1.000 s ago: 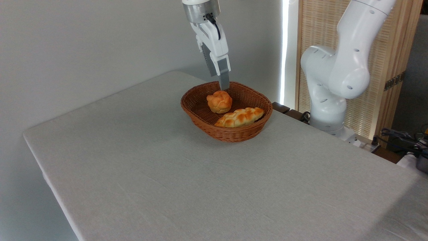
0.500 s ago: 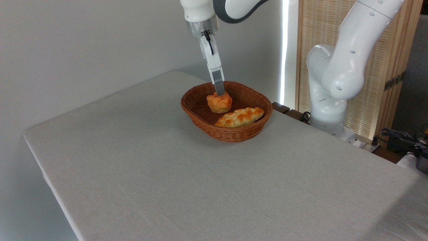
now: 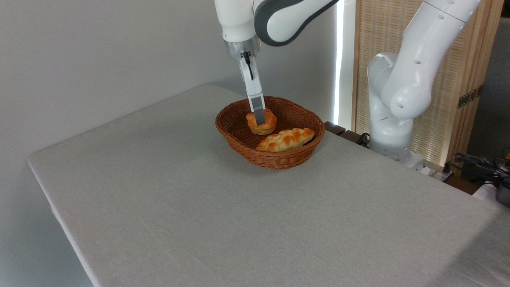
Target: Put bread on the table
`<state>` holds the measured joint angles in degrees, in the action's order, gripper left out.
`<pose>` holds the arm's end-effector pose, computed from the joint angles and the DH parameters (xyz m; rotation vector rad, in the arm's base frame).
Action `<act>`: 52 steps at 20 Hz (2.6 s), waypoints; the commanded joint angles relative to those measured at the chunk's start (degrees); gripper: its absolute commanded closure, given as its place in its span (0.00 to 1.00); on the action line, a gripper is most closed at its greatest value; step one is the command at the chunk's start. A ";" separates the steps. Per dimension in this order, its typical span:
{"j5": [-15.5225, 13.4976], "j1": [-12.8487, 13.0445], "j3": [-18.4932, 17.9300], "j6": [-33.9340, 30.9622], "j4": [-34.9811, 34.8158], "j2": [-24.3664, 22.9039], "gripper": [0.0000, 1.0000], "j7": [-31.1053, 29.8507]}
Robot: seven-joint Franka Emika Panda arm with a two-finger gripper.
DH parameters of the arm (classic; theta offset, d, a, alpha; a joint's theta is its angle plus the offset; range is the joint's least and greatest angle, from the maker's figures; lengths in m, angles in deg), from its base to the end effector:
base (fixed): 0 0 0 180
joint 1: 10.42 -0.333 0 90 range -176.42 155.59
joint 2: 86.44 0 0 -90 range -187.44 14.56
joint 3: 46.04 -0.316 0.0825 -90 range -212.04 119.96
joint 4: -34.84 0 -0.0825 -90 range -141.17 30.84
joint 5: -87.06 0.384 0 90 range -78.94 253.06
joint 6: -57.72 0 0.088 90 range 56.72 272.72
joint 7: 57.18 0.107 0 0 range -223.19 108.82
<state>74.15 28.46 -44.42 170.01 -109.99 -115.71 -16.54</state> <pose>0.2808 -0.2594 0.4471 2.3286 -1.8081 -0.0825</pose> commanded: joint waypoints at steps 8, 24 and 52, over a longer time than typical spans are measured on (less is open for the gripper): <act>-0.71 1.81 -0.83 2.14 -2.57 0.27 0.48 -0.30; -0.27 1.20 -1.44 1.35 -1.78 0.62 0.72 0.23; 6.32 1.11 -19.29 3.80 41.11 38.93 0.18 -0.30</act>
<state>81.39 29.33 -63.08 173.29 -71.14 -79.03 -16.52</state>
